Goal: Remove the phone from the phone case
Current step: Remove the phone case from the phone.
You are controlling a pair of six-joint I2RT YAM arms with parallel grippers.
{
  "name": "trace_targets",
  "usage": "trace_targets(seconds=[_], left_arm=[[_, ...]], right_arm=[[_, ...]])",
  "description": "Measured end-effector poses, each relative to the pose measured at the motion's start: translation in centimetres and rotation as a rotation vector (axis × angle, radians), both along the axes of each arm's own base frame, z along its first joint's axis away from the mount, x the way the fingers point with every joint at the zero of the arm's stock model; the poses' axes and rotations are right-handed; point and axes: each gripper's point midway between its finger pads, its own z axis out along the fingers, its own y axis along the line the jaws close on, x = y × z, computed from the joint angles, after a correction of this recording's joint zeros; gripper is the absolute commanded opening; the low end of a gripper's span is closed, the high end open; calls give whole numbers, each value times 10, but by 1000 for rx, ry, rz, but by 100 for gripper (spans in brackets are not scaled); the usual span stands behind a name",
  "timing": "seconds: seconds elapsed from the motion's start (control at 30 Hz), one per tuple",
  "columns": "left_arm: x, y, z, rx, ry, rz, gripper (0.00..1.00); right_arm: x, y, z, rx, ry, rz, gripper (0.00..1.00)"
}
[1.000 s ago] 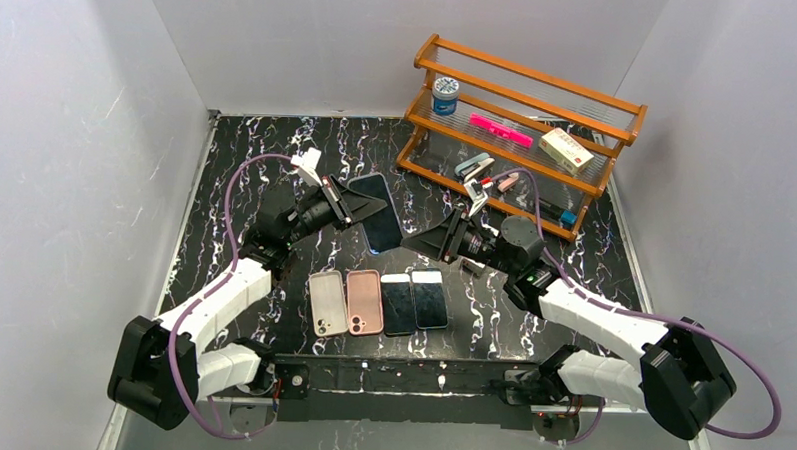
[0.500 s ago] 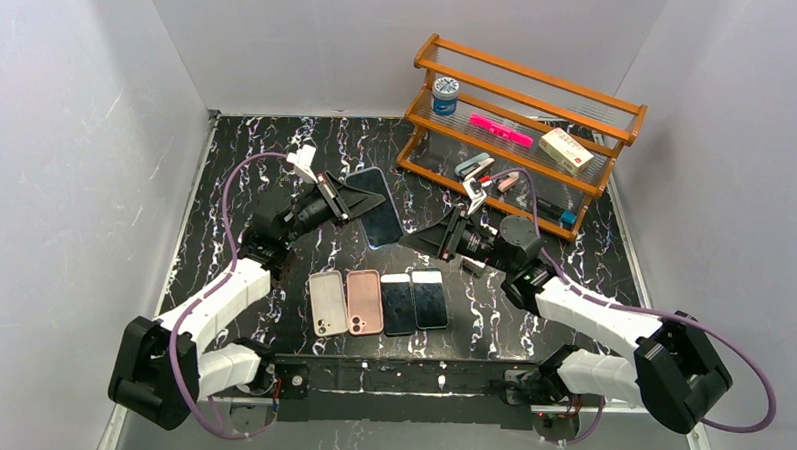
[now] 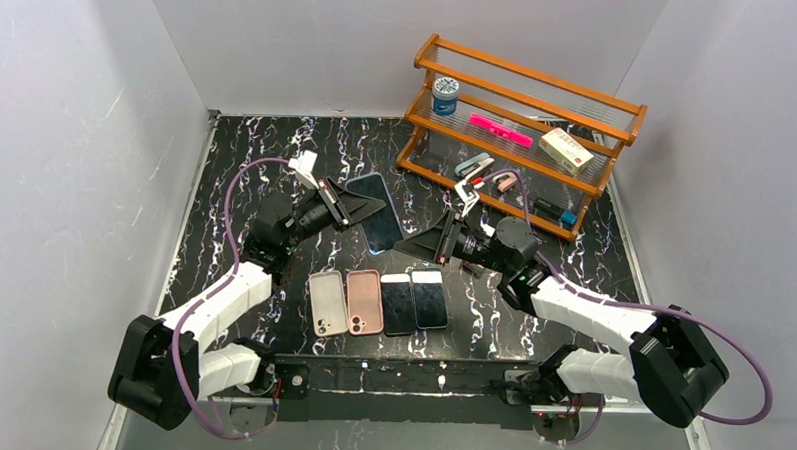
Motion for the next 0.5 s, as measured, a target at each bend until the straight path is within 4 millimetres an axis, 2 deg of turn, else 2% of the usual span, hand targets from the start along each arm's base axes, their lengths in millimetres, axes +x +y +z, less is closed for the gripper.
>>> trace_targets(seconds=[0.13, 0.27, 0.5], left_arm=[[-9, -6, -8, 7, 21, -36, 0], [-15, -12, -7, 0, 31, -62, 0], [-17, -10, -3, -1, 19, -52, 0]], right_arm=[[1, 1, 5, 21, -17, 0, 41], [3, 2, 7, 34, -26, -5, 42], [3, 1, 14, 51, -44, -17, 49]])
